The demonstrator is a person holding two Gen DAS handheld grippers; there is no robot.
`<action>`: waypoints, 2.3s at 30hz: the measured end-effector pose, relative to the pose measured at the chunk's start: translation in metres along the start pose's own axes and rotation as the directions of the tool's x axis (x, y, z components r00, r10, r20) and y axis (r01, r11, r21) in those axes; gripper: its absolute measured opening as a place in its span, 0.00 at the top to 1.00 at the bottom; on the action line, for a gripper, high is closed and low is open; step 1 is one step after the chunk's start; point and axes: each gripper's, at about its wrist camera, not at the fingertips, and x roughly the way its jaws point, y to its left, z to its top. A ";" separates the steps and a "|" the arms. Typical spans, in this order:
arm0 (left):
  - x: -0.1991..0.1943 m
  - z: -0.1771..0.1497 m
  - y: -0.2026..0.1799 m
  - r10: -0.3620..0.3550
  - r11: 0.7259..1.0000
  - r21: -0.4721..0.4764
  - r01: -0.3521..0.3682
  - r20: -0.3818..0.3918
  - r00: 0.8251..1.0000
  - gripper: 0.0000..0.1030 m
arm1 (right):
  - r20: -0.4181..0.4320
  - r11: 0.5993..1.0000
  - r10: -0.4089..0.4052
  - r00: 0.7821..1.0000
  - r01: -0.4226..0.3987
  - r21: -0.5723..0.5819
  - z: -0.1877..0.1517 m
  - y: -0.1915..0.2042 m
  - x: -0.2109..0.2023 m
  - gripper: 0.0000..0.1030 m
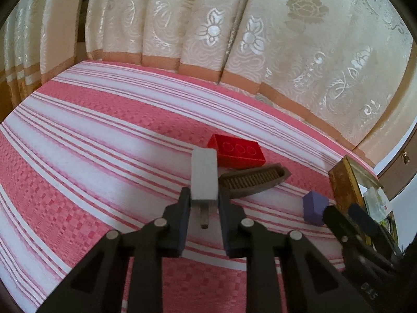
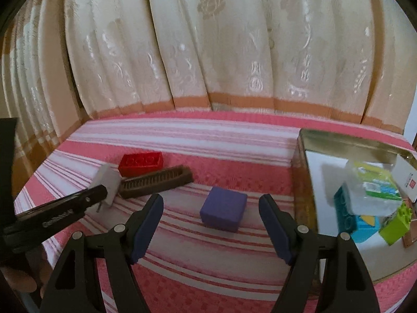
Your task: Organize rigid objects
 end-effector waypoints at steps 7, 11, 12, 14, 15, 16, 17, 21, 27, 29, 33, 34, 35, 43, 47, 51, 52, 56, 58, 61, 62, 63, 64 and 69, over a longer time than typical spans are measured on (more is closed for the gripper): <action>-0.004 0.001 0.014 0.032 0.998 -0.050 -0.031 0.028 0.999 0.37 | -0.050 0.997 -0.073 0.996 0.072 -0.019 0.006 0.006 0.015 0.25; -0.005 0.004 0.025 0.046 0.995 -0.091 -0.041 0.048 0.998 0.34 | -0.012 0.995 -0.048 0.999 0.047 -0.087 0.009 0.020 0.011 0.25; -0.004 0.004 0.027 0.045 0.994 -0.099 -0.041 0.043 0.998 0.34 | -0.001 0.992 -0.065 0.998 0.065 -0.108 0.009 0.024 0.009 0.25; -0.004 0.005 0.029 0.039 0.993 -0.111 -0.035 0.036 0.999 0.34 | -0.016 0.992 -0.073 0.997 0.071 -0.109 0.009 0.023 0.012 0.26; -0.003 0.006 0.028 0.039 0.994 -0.108 -0.035 0.035 0.999 0.34 | -0.034 0.992 -0.075 0.997 0.072 -0.099 0.009 0.021 0.014 0.26; -0.002 0.007 0.027 0.043 0.994 -0.101 -0.039 0.033 0.999 0.34 | -0.047 0.993 -0.074 0.996 0.070 -0.091 0.009 0.019 0.016 0.26; -0.001 0.008 0.025 0.050 0.995 -0.087 -0.047 0.028 0.998 0.34 | -0.064 0.995 -0.070 0.995 0.065 -0.076 0.009 0.015 0.019 0.26; 0.012 0.013 0.009 0.094 0.996 0.010 -0.094 -0.009 0.996 0.34 | -0.149 0.997 -0.078 0.986 0.073 -0.036 0.006 0.009 0.033 0.33; 0.025 0.009 0.005 0.177 0.981 0.088 -0.172 -0.060 0.982 0.33 | -0.215 0.992 -0.119 0.969 0.123 0.006 0.004 0.008 0.047 0.34; 0.026 0.009 0.008 0.208 0.974 0.099 -0.202 -0.061 0.976 0.32 | -0.211 0.992 -0.119 0.970 0.123 0.003 0.003 0.008 0.044 0.43; 0.024 0.007 0.014 0.208 0.975 0.086 -0.203 -0.054 0.977 0.44 | -0.200 0.994 -0.109 0.974 0.108 -0.013 0.004 0.009 0.043 0.58; 0.024 0.007 0.014 0.206 0.976 0.084 -0.201 -0.050 0.977 0.59 | -0.200 0.995 -0.104 0.974 0.103 -0.013 0.004 0.009 0.042 0.58; 0.023 0.007 0.016 0.193 0.979 0.076 -0.190 -0.045 0.980 0.64 | -0.199 0.996 -0.089 0.976 0.089 -0.010 0.003 0.008 0.041 0.58; 0.015 0.003 0.020 0.123 0.992 0.028 -0.124 0.007 0.992 0.65 | -0.105 0.994 0.096 0.990 -0.089 0.070 0.005 -0.001 0.025 0.59; 0.005 0.002 0.017 0.116 0.993 0.015 -0.117 0.085 0.990 0.65 | -0.001 0.982 0.174 0.985 -0.173 0.072 0.012 0.002 0.006 0.59; -0.003 0.002 0.021 0.102 0.995 -0.024 -0.099 0.140 0.985 0.65 | 0.096 0.982 0.181 0.979 -0.185 0.033 0.016 0.008 -0.012 0.59; -0.005 0.002 0.022 0.094 0.995 -0.033 -0.090 0.154 0.984 0.65 | 0.107 0.982 0.184 0.977 -0.188 0.029 0.016 0.009 -0.014 0.59; -0.014 0.002 0.020 0.102 0.995 -0.027 -0.098 0.211 0.972 0.65 | 0.136 0.984 0.170 0.976 -0.174 0.021 0.016 0.008 -0.020 0.59; -0.018 0.002 0.019 0.111 0.994 -0.020 -0.110 0.238 0.965 0.65 | 0.148 0.989 0.142 0.979 -0.146 0.015 0.016 0.009 -0.021 0.59; -0.021 0.001 0.017 0.110 0.994 -0.015 -0.110 0.264 0.958 0.65 | 0.176 0.995 0.097 0.980 -0.099 0.003 0.016 0.007 -0.025 0.59; -0.022 0.001 0.017 0.108 0.994 -0.014 -0.109 0.271 0.956 0.65 | 0.181 0.996 0.088 0.980 -0.089 0.000 0.016 0.008 -0.025 0.59; -0.022 0.001 0.016 0.107 0.994 -0.011 -0.108 0.279 0.954 0.65 | 0.190 0.997 0.072 0.979 -0.072 -0.007 0.015 0.008 -0.027 0.59; -0.023 0.000 0.015 0.106 0.994 -0.009 -0.108 0.285 0.953 0.65 | 0.201 0.998 0.059 0.978 -0.058 -0.014 0.015 0.008 -0.029 0.59; -0.028 -0.002 0.010 0.102 0.994 0.008 -0.111 0.317 0.943 0.65 | 0.263 0.998 0.005 0.965 0.012 -0.059 0.013 0.011 -0.041 0.59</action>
